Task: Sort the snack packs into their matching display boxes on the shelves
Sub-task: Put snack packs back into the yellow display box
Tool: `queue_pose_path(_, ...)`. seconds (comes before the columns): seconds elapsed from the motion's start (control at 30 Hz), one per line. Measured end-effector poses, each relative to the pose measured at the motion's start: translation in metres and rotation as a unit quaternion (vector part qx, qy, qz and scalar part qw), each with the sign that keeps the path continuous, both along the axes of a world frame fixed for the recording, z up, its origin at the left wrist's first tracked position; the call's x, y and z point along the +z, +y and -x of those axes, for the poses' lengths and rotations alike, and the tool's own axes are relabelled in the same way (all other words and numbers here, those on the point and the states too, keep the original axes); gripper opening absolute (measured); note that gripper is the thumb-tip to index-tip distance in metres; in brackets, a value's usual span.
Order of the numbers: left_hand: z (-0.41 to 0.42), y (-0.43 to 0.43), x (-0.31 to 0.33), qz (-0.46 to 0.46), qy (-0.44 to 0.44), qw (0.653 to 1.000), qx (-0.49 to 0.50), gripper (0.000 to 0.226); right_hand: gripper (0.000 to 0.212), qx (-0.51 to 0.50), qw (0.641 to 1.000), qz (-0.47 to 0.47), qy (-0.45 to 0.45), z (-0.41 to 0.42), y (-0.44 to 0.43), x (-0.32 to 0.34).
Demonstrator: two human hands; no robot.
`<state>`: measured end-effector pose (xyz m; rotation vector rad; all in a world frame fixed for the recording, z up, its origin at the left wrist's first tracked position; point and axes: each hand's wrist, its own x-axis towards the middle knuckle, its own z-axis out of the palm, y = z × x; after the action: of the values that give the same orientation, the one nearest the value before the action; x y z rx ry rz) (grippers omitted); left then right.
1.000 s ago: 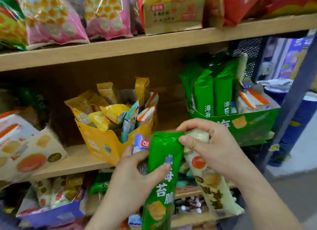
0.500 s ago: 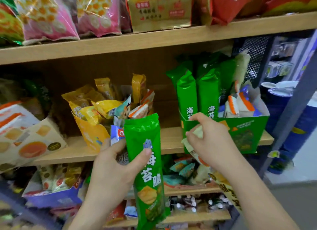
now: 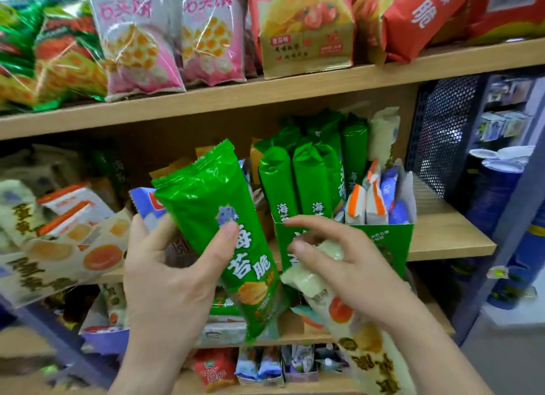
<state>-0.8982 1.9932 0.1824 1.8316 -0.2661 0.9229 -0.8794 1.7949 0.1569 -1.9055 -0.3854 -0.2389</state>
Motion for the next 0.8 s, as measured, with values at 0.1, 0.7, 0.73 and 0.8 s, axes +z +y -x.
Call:
queue_pose_path(0.1,0.004,-0.013,0.012,-0.024,-0.051,0.998,0.019,0.018,0.063,0.026,0.992,0.119,0.027,0.02,-0.005,0.016)
queue_pose_path(0.7,-0.02,-0.011,-0.001,-0.287,0.155,0.943,-0.063,0.113,0.038,-0.152,0.98,-0.119,-0.053,0.016,-0.054,0.053)
queue_pose_path(0.73,-0.022,-0.013,-0.004,-0.336,0.186,0.921,-0.068,0.115,0.039,-0.166,0.974,-0.136,-0.071,0.012,-0.052,0.055)
queue_pose_path(0.8,-0.028,-0.022,-0.007,-0.41,0.239,0.877,-0.068,0.115,0.036,-0.191,0.965,-0.152,-0.097,0.003,-0.045,0.057)
